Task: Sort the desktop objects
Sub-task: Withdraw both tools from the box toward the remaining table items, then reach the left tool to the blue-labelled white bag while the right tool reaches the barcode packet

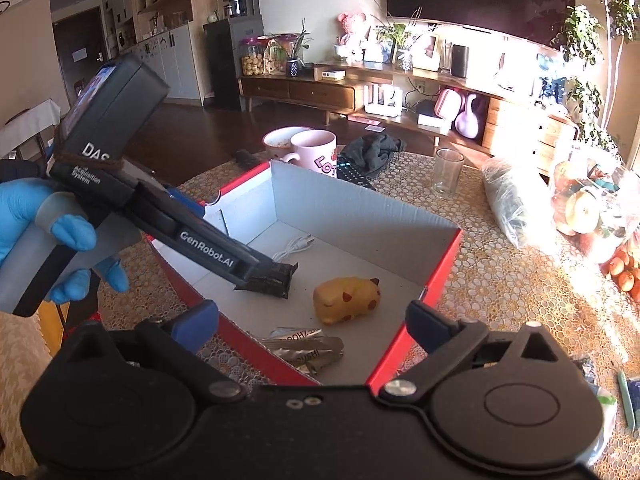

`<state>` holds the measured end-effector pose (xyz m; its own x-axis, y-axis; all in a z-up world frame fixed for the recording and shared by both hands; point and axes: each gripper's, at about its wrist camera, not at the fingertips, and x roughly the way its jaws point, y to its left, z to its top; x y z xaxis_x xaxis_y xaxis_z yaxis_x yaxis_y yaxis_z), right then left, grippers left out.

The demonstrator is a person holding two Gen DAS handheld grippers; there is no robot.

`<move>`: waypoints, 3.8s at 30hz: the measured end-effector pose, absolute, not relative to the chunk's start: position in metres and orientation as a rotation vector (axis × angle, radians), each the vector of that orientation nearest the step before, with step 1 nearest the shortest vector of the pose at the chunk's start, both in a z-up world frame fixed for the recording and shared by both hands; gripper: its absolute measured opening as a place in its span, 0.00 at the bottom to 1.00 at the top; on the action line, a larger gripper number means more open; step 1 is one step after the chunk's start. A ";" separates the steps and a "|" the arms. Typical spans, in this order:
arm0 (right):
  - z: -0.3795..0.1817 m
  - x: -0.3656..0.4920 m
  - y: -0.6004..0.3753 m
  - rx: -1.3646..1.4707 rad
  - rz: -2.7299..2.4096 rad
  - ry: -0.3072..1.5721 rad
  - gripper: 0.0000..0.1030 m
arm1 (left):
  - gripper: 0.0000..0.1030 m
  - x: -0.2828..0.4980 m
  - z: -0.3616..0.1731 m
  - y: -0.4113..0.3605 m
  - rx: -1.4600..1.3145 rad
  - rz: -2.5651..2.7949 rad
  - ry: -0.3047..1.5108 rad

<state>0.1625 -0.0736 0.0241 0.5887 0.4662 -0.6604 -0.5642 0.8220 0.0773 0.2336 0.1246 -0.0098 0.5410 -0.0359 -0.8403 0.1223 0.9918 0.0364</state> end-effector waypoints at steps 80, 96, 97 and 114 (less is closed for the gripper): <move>-0.028 0.072 -0.314 -0.001 0.158 0.665 0.99 | 1.00 0.152 -0.009 -0.130 0.101 -0.427 0.790; -0.069 0.098 -0.333 -0.014 0.164 0.748 0.96 | 1.00 0.202 -0.040 -0.158 0.050 -0.416 0.875; -0.072 0.100 -0.333 -0.015 0.165 0.754 0.96 | 1.00 0.205 -0.042 -0.159 0.045 -0.413 0.880; -0.107 0.131 -0.331 -0.125 0.182 0.824 0.78 | 0.99 0.250 -0.071 -0.172 0.034 -0.369 0.926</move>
<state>0.1310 -0.3310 -0.1070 0.6648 0.1119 -0.7386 -0.2086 0.9772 -0.0397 0.2502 -0.1719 -0.0713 0.5429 -0.2965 -0.7857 0.3255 0.9368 -0.1285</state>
